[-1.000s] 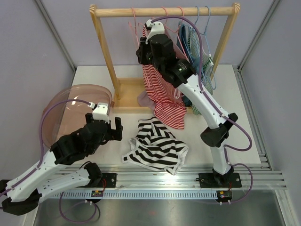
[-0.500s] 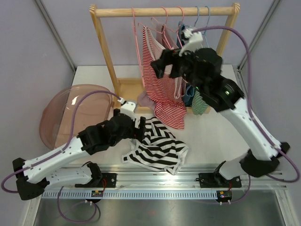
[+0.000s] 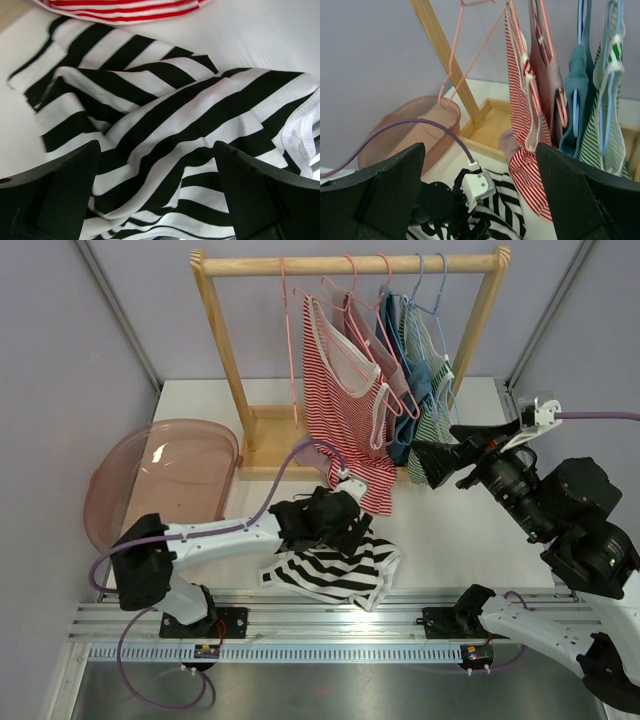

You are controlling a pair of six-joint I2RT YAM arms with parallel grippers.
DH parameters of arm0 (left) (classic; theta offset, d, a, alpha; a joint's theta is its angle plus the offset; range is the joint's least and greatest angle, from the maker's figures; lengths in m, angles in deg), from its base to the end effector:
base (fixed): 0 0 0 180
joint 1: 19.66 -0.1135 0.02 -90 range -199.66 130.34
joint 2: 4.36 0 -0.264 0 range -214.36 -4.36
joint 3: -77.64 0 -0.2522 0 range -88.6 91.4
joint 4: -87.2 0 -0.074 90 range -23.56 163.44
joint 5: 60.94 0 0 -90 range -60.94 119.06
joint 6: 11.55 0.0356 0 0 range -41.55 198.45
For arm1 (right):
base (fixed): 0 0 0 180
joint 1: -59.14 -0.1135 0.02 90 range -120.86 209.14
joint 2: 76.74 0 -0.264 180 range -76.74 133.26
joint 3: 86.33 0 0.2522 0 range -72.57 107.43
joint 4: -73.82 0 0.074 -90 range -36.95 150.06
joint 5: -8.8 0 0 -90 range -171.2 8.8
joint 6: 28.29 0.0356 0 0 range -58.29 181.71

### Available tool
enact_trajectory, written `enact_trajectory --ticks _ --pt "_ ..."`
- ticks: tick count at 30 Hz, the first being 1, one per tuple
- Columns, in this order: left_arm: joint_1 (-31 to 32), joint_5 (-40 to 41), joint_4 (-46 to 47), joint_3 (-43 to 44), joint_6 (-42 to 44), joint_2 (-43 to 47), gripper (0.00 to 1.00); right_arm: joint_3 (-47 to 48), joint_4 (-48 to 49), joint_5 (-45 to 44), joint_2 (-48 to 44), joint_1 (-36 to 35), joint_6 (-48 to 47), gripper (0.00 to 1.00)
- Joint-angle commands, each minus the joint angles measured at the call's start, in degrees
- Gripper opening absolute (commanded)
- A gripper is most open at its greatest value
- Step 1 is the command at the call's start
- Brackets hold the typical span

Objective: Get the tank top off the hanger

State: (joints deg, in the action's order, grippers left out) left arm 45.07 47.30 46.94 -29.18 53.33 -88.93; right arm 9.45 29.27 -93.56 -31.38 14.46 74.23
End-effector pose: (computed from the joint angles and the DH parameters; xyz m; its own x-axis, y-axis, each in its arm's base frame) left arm 0.1420 -0.2748 0.2420 -0.6325 0.3954 -0.6660 0.5605 0.8272 -0.0411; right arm 0.0789 0.0673 0.5068 -0.0451 0.2532 -0.9664 -0.5385 0.8086 0.2370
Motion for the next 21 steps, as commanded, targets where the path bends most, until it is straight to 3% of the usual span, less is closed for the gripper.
enact_trajectory --ticks 1,8,12,13,15,16,17,18,21 --pt "1.89 -1.28 3.56 2.81 -1.24 -4.09 0.99 -3.35 -3.93 -3.45 -2.20 -0.23 1.81 0.99" --pt "2.16 -4.26 9.62 -0.88 -2.74 -12.80 0.97 -6.25 -5.60 -4.07 -6.51 -0.23 3.92 0.99" --pt "2.16 -4.26 10.77 -2.02 -3.44 -14.74 0.79 -7.40 -5.78 -3.82 -7.39 -0.31 5.06 0.99" --pt "2.16 -4.35 11.29 -2.20 -3.53 -14.92 0.59 -7.66 -5.78 -3.72 -7.66 -0.23 5.15 1.00" --pt "2.16 -3.65 11.21 -2.29 -3.88 -15.00 0.39 -8.01 -5.69 -3.90 -7.83 -0.31 5.33 1.00" --pt "2.16 -3.48 10.51 -2.12 -4.05 -15.09 0.16 -8.01 -5.86 -4.07 -8.01 -0.23 5.33 0.99" --pt "2.16 -2.34 9.98 -1.33 -4.40 -15.18 0.06 -8.01 -5.95 -4.16 -8.10 -0.23 5.42 0.99" --pt "2.24 -1.64 9.02 -0.97 -4.41 -15.18 0.00 -7.93 -6.04 -4.25 -8.19 -0.23 5.42 0.99" --pt "2.16 1.79 4.80 0.61 -5.72 -13.17 0.00 -7.75 -6.13 -4.78 -8.62 -0.23 5.24 0.99"
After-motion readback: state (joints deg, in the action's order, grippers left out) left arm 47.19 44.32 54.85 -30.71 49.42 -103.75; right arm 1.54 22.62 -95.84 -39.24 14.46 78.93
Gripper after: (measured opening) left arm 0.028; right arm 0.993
